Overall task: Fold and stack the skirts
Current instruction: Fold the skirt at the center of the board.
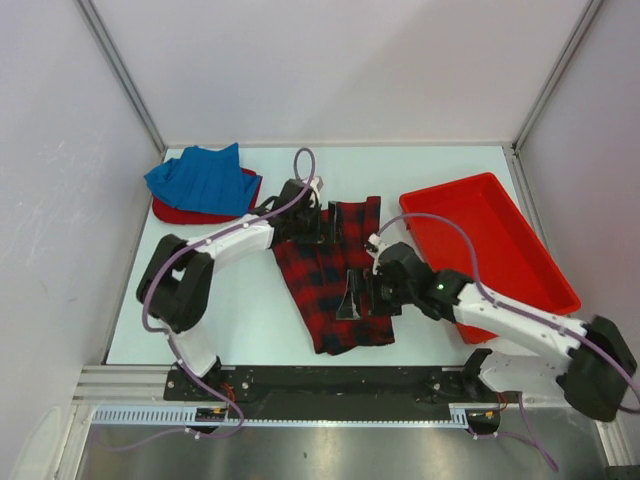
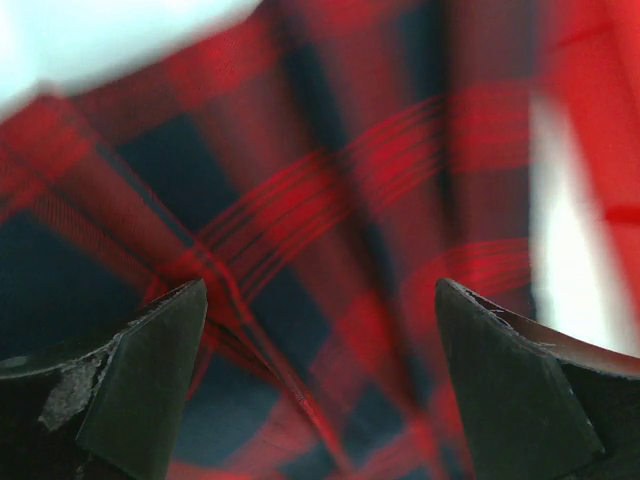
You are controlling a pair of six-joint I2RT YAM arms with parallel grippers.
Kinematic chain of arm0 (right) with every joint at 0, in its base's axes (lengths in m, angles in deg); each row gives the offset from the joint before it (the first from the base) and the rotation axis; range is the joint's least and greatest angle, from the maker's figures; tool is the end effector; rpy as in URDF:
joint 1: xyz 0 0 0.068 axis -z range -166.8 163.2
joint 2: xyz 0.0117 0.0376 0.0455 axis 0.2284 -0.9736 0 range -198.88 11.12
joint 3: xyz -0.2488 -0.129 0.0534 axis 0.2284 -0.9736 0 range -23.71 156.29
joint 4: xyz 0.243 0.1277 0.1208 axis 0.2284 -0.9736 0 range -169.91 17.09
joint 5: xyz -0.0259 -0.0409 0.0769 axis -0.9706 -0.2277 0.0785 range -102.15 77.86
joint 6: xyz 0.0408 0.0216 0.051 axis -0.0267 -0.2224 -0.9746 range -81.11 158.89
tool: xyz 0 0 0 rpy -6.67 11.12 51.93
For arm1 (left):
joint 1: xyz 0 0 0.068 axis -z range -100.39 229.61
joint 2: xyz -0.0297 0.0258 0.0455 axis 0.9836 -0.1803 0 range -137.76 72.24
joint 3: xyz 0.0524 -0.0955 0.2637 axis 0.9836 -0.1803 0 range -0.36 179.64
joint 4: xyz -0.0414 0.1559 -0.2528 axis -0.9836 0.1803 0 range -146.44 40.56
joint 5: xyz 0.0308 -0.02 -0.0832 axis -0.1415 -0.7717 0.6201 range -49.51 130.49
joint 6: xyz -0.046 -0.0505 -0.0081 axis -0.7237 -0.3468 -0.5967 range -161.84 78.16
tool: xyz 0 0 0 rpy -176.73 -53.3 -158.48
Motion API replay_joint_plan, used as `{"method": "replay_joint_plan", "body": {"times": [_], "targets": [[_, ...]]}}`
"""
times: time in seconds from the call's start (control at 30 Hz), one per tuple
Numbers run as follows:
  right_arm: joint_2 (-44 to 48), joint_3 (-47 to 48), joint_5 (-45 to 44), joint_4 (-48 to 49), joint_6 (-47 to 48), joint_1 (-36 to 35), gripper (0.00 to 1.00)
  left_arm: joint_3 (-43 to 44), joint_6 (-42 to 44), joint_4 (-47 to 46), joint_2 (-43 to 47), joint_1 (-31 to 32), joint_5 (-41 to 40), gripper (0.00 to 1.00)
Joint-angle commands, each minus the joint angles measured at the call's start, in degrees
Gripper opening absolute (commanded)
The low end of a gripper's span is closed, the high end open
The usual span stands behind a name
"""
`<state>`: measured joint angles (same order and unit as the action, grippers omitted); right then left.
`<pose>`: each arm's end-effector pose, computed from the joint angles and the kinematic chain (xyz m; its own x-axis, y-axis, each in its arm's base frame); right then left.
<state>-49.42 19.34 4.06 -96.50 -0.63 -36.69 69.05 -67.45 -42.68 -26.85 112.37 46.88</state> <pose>0.1622 0.2168 0.2422 -0.8802 -0.0964 -0.4646 -0.4016 0.6729 0.6212 0.3630 -0.2408 0.2088 -0.7833 -0.0068 -0.6216 0.2962 0.8751 -0.3828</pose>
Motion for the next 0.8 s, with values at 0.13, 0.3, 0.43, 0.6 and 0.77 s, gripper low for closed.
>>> {"method": "replay_joint_plan", "body": {"times": [0.13,0.3,0.43,0.6,0.77], "targets": [[-14.5,-4.7,-8.5,3.8,-9.3,1.6,1.00,-6.2,-2.3,-6.7,-5.4,-3.3,2.4,1.00],[-18.7,-5.1,-11.9,5.7,-7.2,6.6,1.00,-12.0,-5.1,-9.0,-5.3,-4.1,1.8,1.00],[-22.3,-5.0,-8.6,11.4,-1.4,13.2,1.00,-18.4,-8.2,-9.4,-2.1,-4.9,0.2,1.00],[-29.8,2.1,-8.3,12.7,9.1,15.4,1.00,-30.0,-15.5,-9.3,7.8,-4.8,-3.7,1.00],[-35.6,10.3,-11.5,10.8,16.8,16.4,1.00,-38.8,-22.0,-10.9,16.1,-2.7,-3.8,1.00]]}}
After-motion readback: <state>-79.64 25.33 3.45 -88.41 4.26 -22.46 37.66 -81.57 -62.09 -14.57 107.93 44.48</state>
